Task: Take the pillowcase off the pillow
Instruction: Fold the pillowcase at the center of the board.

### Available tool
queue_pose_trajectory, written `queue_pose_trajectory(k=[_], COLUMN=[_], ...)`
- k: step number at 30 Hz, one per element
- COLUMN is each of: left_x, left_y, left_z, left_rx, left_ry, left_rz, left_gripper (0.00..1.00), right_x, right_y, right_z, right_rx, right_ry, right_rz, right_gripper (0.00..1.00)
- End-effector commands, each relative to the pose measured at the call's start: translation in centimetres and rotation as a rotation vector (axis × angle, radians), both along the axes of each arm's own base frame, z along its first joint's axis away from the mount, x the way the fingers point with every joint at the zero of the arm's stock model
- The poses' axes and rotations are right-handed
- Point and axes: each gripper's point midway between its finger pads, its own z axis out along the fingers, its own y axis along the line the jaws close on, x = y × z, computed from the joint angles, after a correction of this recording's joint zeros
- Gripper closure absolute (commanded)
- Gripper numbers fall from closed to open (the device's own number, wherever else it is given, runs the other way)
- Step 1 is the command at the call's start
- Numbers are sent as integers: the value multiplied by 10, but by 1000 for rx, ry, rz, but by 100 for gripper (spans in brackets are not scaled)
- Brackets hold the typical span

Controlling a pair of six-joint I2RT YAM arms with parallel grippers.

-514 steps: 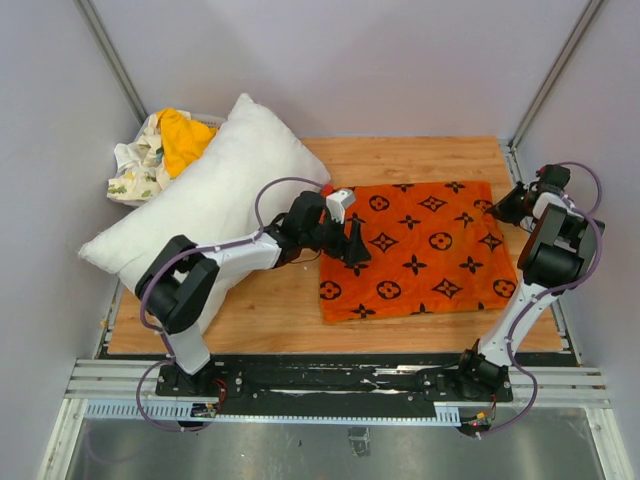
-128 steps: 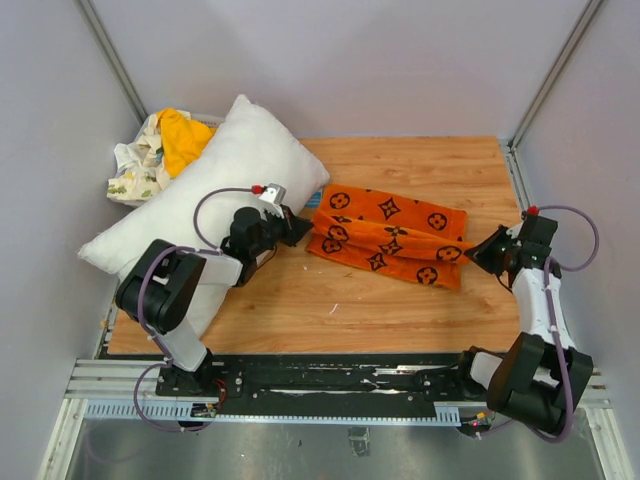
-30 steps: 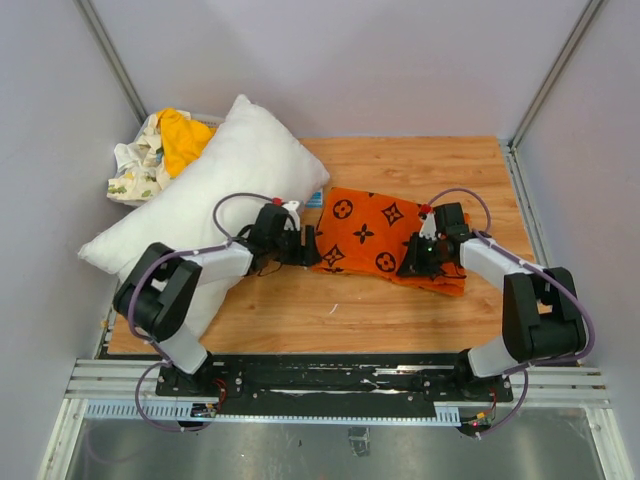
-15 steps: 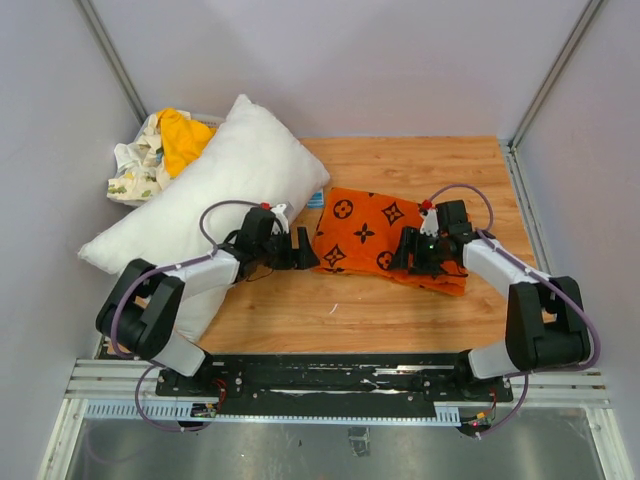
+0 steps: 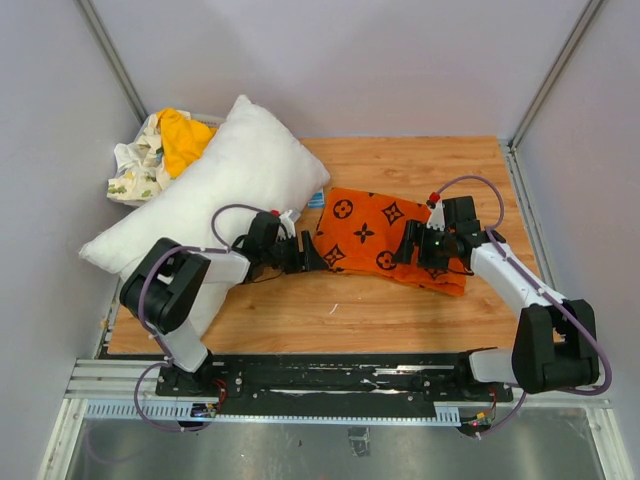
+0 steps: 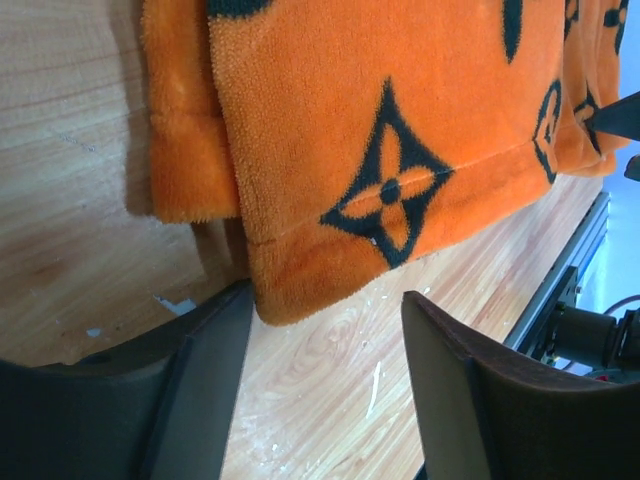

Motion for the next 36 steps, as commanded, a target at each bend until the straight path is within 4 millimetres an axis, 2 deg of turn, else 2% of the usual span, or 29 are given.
queue_pose_trajectory(k=[1, 3, 7, 12, 16, 17, 25, 32, 36], left_x=[2, 7, 26, 44, 55, 60, 86, 83, 87], left_y=[-9, -10, -11, -15, -8, -5, 15, 15, 8], left_z=[1, 5, 20, 49, 58, 59, 75, 95, 121], left_rx=[-51, -53, -8, 28, 92, 113, 177, 171, 123], left_ry=[37, 23, -42, -121, -168, -184, -277, -369, -425], left_rz=[-12, -9, -11, -33, -22, -9, 31, -6, -17], left_gripper=[39, 44, 65, 76, 97, 99, 100, 100, 100], right_x=[-2, -2, -2, -2, -1, -1, -3, -5, -7], right_y=[-3, -3, -4, -6, -11, -13, -20, -26, -24], right_z=[4, 3, 3, 4, 3, 2, -10, -20, -30], right_rx=[-27, -27, -27, -25, -33, -39, -52, -59, -49], right_ry=[-11, -9, -8, -11, -16, -15, 5, 21, 43], right_rz=[7, 5, 6, 4, -5, -8, -23, -43, -46], right_gripper=[21, 21, 21, 21, 21, 20, 19, 18, 18])
